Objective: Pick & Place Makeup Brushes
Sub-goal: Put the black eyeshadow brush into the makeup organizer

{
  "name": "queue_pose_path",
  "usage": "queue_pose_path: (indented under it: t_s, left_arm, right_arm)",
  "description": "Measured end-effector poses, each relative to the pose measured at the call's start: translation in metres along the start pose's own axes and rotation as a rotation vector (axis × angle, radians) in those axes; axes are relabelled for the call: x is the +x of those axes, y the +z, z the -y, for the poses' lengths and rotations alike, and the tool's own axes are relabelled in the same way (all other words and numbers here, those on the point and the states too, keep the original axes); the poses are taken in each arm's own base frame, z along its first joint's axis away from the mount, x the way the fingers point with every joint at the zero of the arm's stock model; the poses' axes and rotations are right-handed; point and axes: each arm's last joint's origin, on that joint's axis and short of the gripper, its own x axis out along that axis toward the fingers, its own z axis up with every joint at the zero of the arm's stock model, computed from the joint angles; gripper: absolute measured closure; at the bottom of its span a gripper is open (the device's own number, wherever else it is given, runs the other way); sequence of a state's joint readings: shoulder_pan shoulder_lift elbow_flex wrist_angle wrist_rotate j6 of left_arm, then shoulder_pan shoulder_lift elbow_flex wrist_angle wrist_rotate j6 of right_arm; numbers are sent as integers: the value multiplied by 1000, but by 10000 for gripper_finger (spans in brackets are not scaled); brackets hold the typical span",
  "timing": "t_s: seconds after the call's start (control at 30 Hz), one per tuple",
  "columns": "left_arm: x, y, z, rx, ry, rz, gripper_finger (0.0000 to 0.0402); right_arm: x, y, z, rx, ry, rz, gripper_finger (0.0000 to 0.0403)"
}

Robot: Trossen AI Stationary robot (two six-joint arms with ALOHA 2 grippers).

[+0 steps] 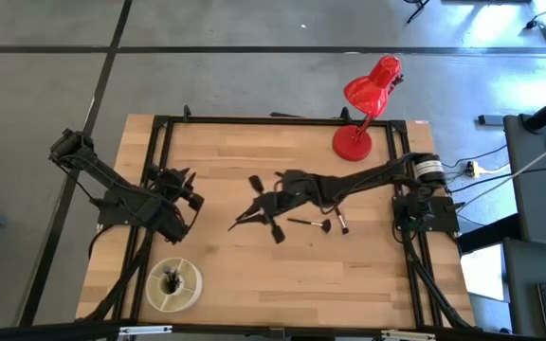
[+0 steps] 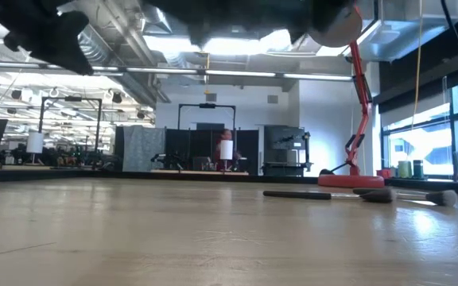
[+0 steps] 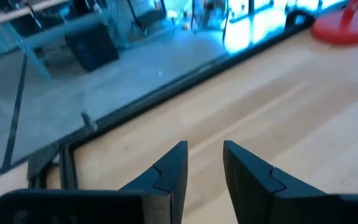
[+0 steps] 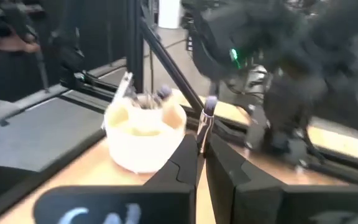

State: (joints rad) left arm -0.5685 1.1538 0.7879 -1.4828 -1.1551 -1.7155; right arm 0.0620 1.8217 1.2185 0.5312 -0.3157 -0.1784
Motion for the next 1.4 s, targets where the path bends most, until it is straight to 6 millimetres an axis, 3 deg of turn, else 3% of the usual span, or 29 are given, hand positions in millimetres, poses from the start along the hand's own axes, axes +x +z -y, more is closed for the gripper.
queue_pose_path:
  t_s: [0.1,0.37,0.57,0.77,0.9,1.07,1.17,1.4]
  left_arm:
    - [2,2,1,-18,3,41,304]
    - [9,6,4,-86,22,98,304]
    - [16,7,12,0,43,91,303]
    - [28,10,22,74,73,60,299]
    - [39,13,25,62,67,-70,299]
    - [48,17,37,103,-17,-153,299]
    - [49,24,50,107,-106,-119,299]
    - [43,55,82,138,-408,63,299]
  right_arm:
    - [-14,-16,7,-23,-53,-25,386]
    - [-38,-35,51,-50,-210,-162,386]
    - [-52,-44,75,-16,-256,-254,386]
    - [-65,-43,103,9,-348,-290,386]
    - [-74,-38,119,73,-403,-261,386]
    - [-78,-49,120,113,-426,-283,386]
    - [-76,-47,117,126,-434,-262,386]
    - [-69,-45,99,276,-78,-305,386]
